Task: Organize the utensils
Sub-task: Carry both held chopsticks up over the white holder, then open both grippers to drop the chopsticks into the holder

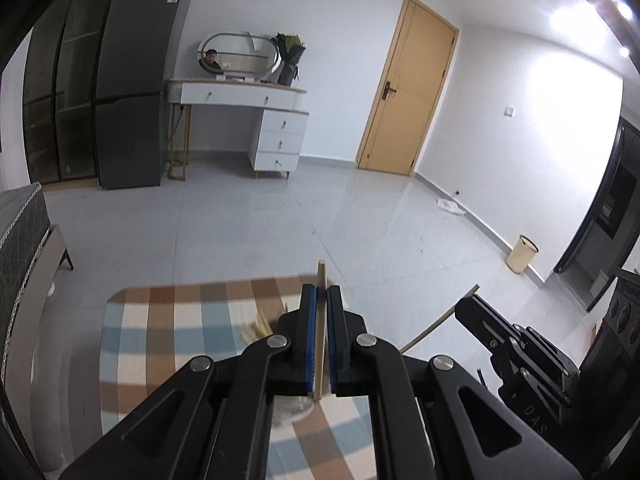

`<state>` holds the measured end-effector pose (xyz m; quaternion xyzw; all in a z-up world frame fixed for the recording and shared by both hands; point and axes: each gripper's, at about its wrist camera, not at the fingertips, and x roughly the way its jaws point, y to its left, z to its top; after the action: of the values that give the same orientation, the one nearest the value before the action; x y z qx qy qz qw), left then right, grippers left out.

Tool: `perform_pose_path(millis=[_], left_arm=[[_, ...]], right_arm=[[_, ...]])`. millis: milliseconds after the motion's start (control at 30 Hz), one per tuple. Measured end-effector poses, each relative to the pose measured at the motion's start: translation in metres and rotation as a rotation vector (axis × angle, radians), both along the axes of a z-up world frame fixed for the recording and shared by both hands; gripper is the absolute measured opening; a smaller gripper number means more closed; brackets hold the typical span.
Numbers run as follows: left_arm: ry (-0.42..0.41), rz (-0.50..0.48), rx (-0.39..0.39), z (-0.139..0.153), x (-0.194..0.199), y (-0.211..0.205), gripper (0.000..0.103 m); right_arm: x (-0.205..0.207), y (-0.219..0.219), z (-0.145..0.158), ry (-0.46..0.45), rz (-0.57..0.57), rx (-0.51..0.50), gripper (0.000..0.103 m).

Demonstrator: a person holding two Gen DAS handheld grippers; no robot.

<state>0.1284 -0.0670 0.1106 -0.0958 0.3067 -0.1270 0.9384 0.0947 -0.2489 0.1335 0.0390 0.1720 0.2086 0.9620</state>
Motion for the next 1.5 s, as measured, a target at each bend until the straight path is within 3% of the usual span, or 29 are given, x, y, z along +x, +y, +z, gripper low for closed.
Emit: perform_pose_path(millis=[267,333,600,1067,1167,1300,1400,1467,1500], left_arm=[[-0.008,0.023,-0.022,-0.016,0.046,0.008,0.000],[0.023,0.025,-0.055,-0.026,0.057,0.010,0.000],[0.054,0.022,-0.038,-0.065,0.074,0.011,0.000],[0.136,-0.012,-0.049,-0.085,0.088,0.019,0.000],[0.184,-0.030,-0.043,-0.095,0.090,0.018,0.001],[0.355,-0.032,-0.014,-0.113,0.096,0.015,0.001],[0.361,-0.024,-0.016,-0.107,0.086,0.018,0.002],[0.337,-0.006,0.015,-0.097,0.078,0.018,0.012],[0.326,0.005,0.027,-0.092,0.072,0.018,0.023]], right_arm=[[0.047,0.026,0.003,-0.021,0.024,-0.071,0.003],[0.060,0.030,-0.004,-0.009,0.015,-0.075,0.003],[0.103,0.041,-0.037,0.057,0.035,-0.102,0.003],[0.124,0.052,-0.083,0.147,0.098,-0.164,0.003],[0.127,0.057,-0.099,0.196,0.109,-0.179,0.004],[0.132,0.062,-0.120,0.272,0.135,-0.201,0.006],[0.129,0.052,-0.126,0.308,0.119,-0.159,0.007],[0.122,0.041,-0.124,0.318,0.098,-0.117,0.012],[0.118,0.035,-0.122,0.317,0.085,-0.093,0.018]])
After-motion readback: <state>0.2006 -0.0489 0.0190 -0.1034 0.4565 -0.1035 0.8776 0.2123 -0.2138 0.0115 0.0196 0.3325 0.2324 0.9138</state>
